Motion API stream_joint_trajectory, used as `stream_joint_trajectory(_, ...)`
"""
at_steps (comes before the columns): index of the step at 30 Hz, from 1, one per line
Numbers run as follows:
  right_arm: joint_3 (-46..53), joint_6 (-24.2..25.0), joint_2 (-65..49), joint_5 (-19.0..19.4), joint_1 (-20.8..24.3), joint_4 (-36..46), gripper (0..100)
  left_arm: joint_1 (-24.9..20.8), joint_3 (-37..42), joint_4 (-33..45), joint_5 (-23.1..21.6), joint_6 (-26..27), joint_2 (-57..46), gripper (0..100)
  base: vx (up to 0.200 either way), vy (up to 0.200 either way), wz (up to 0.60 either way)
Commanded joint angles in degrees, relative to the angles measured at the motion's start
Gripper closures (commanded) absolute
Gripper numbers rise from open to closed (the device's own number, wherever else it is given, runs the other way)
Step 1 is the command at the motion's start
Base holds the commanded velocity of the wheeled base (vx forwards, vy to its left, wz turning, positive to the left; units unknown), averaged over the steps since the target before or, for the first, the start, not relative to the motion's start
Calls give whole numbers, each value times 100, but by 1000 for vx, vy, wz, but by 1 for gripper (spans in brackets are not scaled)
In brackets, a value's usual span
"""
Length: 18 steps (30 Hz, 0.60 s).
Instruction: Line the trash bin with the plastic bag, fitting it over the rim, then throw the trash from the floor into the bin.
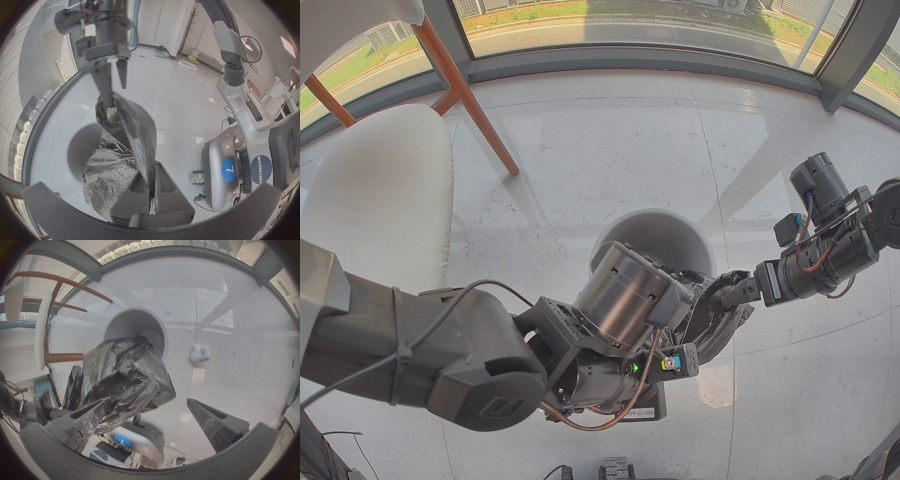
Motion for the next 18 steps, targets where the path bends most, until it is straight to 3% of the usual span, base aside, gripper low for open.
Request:
stream_joint_trajectory(1, 74, -9, -298, 7, 0, 201, 0, 4, -5, -27, 102, -103, 3, 100, 0, 0, 0)
stream_joint_trajectory(8, 355, -18, -324, -1, -17, 183, 0, 13, -5, -159, 173, -244, -6, 100, 0, 0, 0)
stream_joint_trajectory(18, 320, -9, -139, -10, -387, 60, 0, 13, 48, -159, 234, -560, -50, 100, 0, 0, 0)
